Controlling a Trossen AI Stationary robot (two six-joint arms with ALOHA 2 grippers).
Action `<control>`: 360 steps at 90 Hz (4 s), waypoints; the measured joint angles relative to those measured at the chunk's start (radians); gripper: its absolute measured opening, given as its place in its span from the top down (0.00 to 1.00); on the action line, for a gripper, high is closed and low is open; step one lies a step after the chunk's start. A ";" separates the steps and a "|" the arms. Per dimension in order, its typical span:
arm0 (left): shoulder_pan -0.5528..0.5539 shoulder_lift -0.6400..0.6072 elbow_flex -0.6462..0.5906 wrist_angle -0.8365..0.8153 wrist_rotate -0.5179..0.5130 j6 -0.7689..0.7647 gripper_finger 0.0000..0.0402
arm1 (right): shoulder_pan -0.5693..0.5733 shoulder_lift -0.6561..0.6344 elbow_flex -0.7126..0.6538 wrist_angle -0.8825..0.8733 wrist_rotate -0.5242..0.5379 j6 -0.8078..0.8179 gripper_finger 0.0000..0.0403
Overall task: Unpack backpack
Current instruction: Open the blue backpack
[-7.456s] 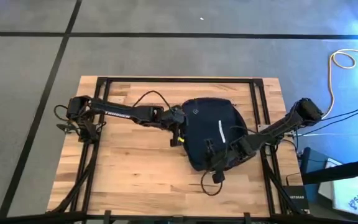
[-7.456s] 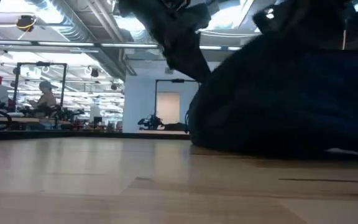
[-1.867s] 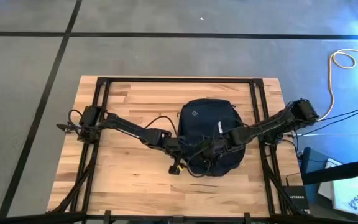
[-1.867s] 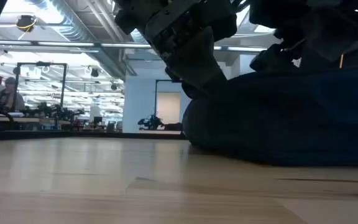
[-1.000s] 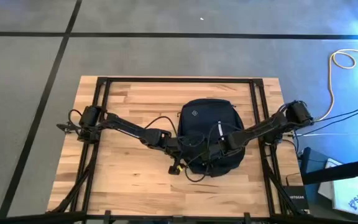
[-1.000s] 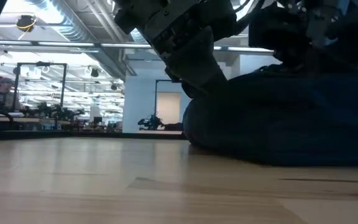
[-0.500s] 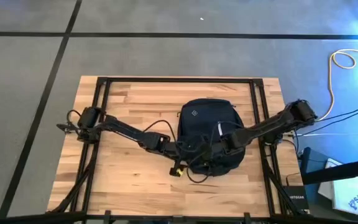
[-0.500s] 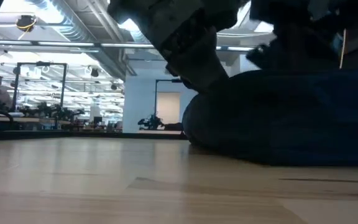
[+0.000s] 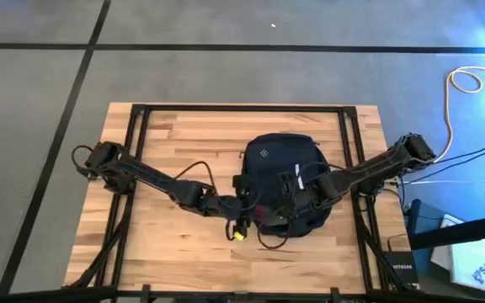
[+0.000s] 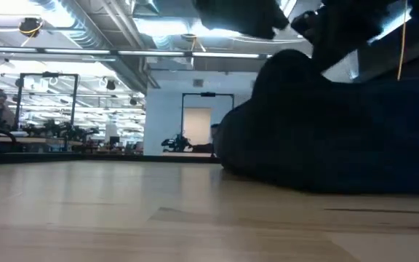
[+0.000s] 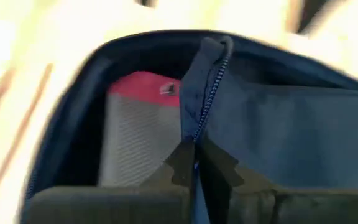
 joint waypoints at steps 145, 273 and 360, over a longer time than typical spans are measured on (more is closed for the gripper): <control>0.101 0.011 -0.106 0.022 -0.048 -0.114 0.36 | -1.040 -0.128 0.074 0.440 -0.062 -0.368 1.00; 0.103 0.012 -0.181 0.096 0.154 -0.110 0.37 | -1.041 0.396 0.074 0.806 0.033 -0.424 0.55; 0.096 0.011 -0.181 0.142 0.191 -0.148 0.36 | -0.902 0.067 0.074 0.009 -0.311 -0.653 0.97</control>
